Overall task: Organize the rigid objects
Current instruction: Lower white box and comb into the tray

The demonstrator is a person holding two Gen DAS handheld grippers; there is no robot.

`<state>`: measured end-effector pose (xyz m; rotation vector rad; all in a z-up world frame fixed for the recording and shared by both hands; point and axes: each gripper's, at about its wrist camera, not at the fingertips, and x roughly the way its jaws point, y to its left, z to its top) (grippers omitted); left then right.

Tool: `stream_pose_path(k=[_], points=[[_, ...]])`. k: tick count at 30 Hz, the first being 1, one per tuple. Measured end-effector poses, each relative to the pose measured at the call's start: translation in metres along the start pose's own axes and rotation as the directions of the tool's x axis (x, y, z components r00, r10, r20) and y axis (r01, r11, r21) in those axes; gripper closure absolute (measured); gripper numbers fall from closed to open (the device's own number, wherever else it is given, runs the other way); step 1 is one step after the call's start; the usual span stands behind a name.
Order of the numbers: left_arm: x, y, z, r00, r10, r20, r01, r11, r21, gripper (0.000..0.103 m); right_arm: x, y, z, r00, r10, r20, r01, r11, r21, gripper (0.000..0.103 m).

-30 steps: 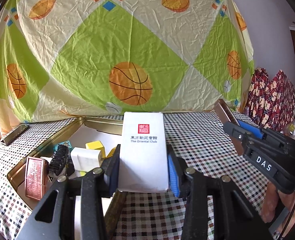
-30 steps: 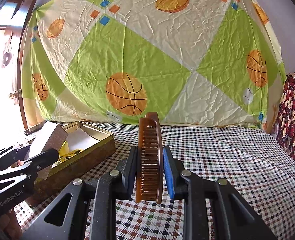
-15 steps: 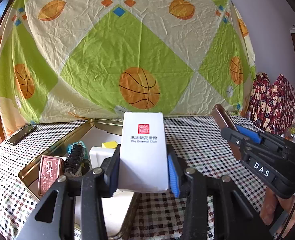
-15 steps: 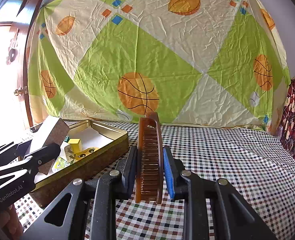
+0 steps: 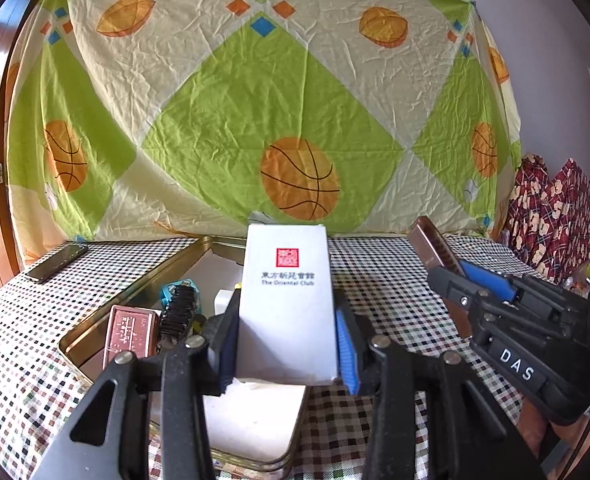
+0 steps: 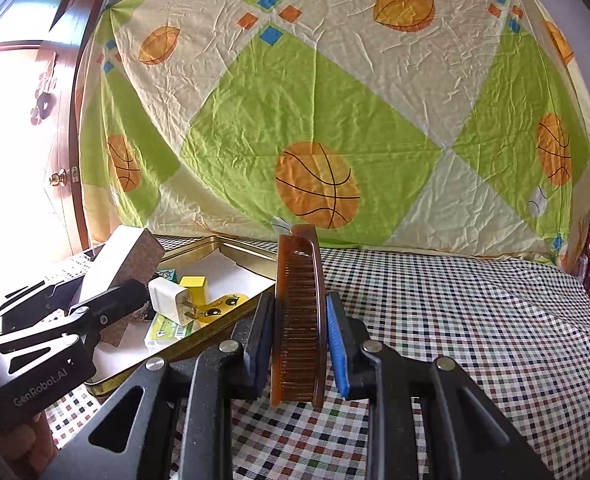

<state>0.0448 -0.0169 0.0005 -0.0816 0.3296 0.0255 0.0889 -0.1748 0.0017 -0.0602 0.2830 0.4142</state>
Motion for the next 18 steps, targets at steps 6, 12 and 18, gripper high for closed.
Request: stream_pose_path(k=[6,12,18], points=[[-0.002,0.012,0.001,1.000,0.018,0.004,-0.018,1.000,-0.016,0.063,0.005,0.018,0.001,1.000,0.025,-0.004,-0.025,0.999,-0.025,0.076],[-0.003,0.027,0.001,0.999,0.033,-0.003,-0.033,0.999,-0.038,0.063,0.012,0.034,0.003,0.999,0.045,-0.012,-0.045,0.997,-0.060,0.076],[-0.002,0.035,0.001,0.999,0.042,-0.011,-0.043,0.998,-0.041,0.063,0.021,0.049,0.006,0.998,0.065,-0.026,-0.067,0.994,-0.086,0.076]])
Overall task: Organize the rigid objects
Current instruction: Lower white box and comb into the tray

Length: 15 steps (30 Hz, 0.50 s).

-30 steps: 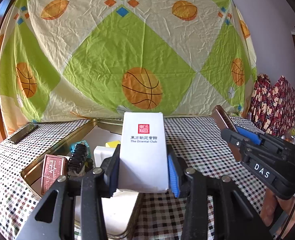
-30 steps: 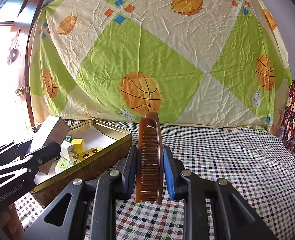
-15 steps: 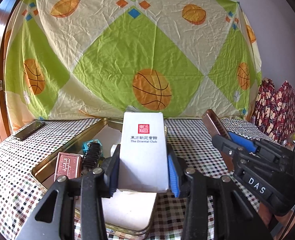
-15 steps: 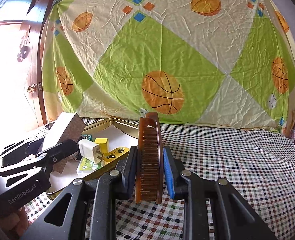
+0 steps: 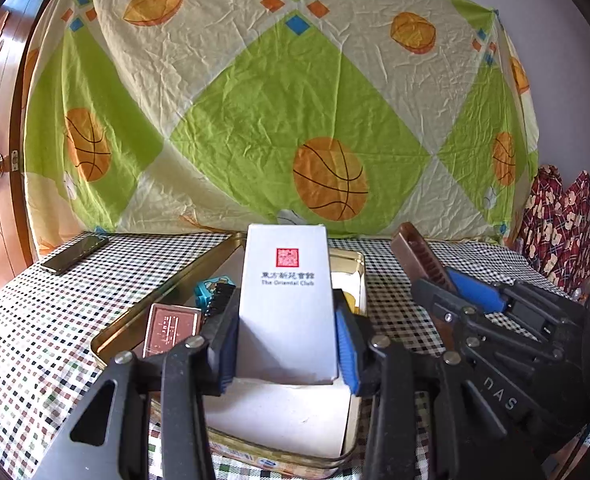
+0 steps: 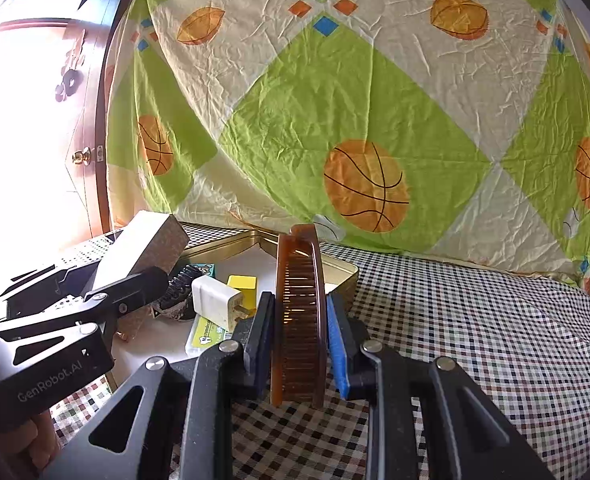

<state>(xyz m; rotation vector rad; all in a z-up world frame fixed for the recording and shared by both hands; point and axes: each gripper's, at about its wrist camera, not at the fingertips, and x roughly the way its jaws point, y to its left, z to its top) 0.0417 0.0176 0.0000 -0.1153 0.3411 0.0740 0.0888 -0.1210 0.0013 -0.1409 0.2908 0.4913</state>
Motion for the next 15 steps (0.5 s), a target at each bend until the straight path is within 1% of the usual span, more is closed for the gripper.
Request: stream_pose_path(k=[8,15], points=[[0.000,0.013,0.001,1.000,0.022,-0.014,-0.022,1.000,-0.004,0.063,0.006,0.010,0.010,1.000,0.018,0.001,-0.018,1.000,-0.021,0.076],[0.002,0.021,0.006,0.999,0.047,-0.022,-0.046,0.999,0.013,0.063,0.014,0.018,0.023,1.000,0.025,-0.001,-0.025,0.999,-0.046,0.076]])
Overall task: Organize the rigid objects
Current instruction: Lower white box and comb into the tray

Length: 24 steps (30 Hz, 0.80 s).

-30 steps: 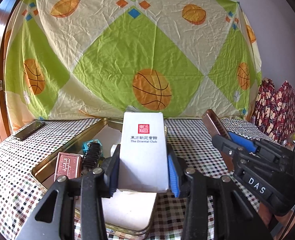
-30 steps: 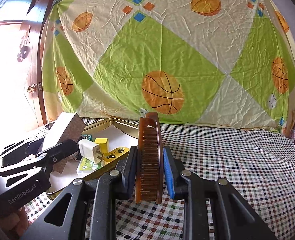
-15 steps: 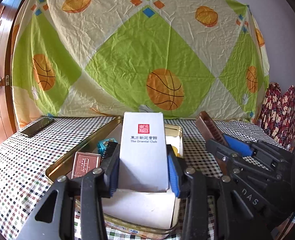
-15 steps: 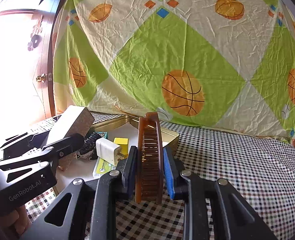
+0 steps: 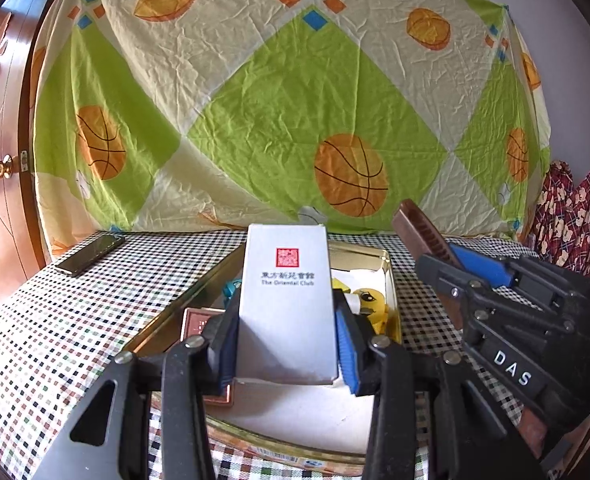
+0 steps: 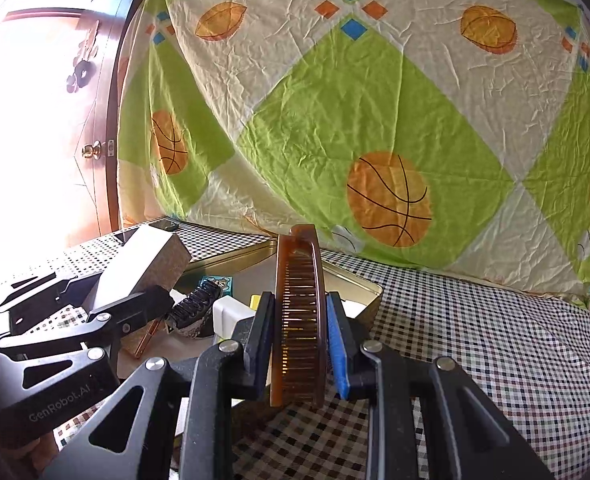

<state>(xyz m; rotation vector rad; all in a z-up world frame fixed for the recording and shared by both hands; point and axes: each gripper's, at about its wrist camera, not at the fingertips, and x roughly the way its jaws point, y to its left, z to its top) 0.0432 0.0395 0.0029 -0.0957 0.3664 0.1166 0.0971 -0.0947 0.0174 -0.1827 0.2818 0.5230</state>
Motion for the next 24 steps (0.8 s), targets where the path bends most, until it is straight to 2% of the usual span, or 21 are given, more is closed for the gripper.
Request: stream_pose_path(k=[8,13,24], points=[[0.017,0.019,0.011,0.999,0.035,-0.039,-0.035,0.999,0.012,0.063,0.016,0.006,0.021,1.000,0.013,-0.018,-0.013,1.000,-0.009,0.076],[0.036,0.030,0.015,0.994,0.011,-0.106,-0.011,1.000,0.003,0.063,0.040,0.008,0.032,0.996,0.047,-0.077,-0.046,0.999,0.012,0.076],[0.048,0.042,0.009,0.986,0.055,-0.157,-0.051,0.998,0.034,0.063,0.073,0.040,0.030,0.976,0.106,-0.191,-0.112,0.993,-0.025,0.075]])
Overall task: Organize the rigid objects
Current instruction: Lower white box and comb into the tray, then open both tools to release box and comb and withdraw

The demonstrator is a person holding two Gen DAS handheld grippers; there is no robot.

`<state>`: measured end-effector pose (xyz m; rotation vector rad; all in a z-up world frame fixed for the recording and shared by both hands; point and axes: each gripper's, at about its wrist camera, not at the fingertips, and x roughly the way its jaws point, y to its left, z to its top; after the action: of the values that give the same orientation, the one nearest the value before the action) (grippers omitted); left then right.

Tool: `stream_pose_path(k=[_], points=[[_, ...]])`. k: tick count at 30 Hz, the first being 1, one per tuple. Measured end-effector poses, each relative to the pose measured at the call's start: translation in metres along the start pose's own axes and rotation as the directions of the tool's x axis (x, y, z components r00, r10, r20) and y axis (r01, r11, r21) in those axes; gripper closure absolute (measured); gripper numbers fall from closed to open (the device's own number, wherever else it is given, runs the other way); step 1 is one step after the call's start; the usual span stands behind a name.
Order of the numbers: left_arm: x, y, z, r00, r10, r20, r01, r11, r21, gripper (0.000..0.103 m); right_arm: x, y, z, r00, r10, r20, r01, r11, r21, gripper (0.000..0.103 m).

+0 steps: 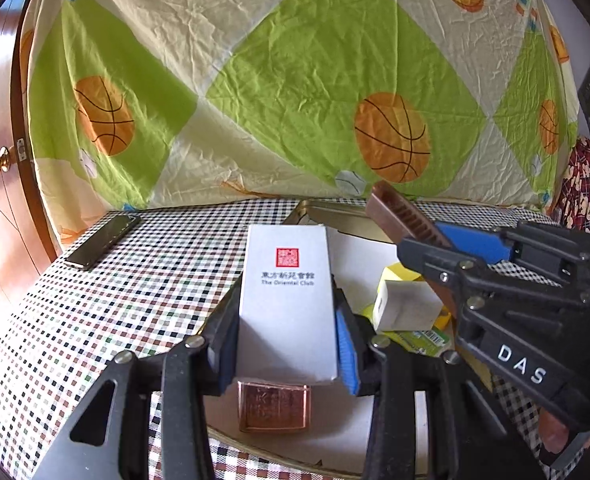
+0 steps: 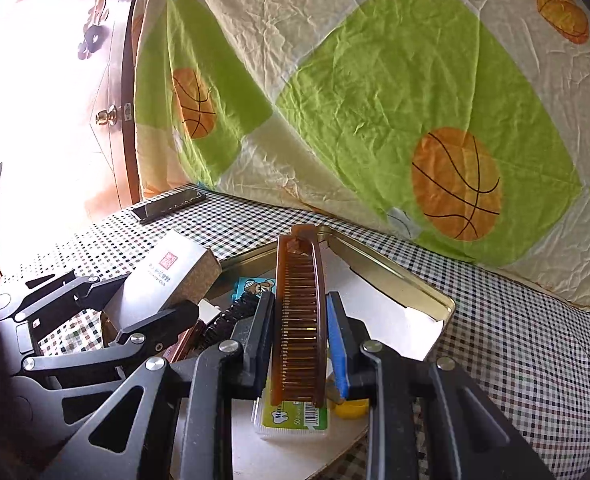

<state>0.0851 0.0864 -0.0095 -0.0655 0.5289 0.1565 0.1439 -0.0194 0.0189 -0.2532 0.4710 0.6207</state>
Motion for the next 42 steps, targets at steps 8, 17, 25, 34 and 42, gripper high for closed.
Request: stream_pose_path(k=[8,17,25,34,42], points=[[0.015,0.001,-0.002,0.999,0.004,-0.041,-0.003,1.000,0.015,0.063,0.015,0.003,0.001,0.999,0.022,-0.049,-0.022,1.000,0.007,0.075],[0.016,0.000,-0.002,0.999,0.015,-0.047,-0.013,0.999,0.038,0.062,0.017,0.006,-0.001,0.998,0.042,-0.056,-0.043,0.999,-0.006,0.069],[0.011,-0.002,-0.003,0.999,0.018,-0.036,-0.016,0.999,0.041,0.029,0.002,0.004,-0.006,0.997,0.078,-0.021,-0.078,0.997,0.016,0.039],[-0.012,-0.001,-0.002,0.999,0.052,-0.001,-0.052,0.998,0.033,0.001,-0.033,-0.014,-0.007,0.997,0.012,0.072,-0.018,0.996,0.082,0.015],[-0.027,0.017,-0.001,0.996,0.091,0.001,-0.091,0.995,-0.034,0.000,-0.052,-0.025,-0.009,0.993,-0.015,0.114,0.000,0.992,0.128,0.011]])
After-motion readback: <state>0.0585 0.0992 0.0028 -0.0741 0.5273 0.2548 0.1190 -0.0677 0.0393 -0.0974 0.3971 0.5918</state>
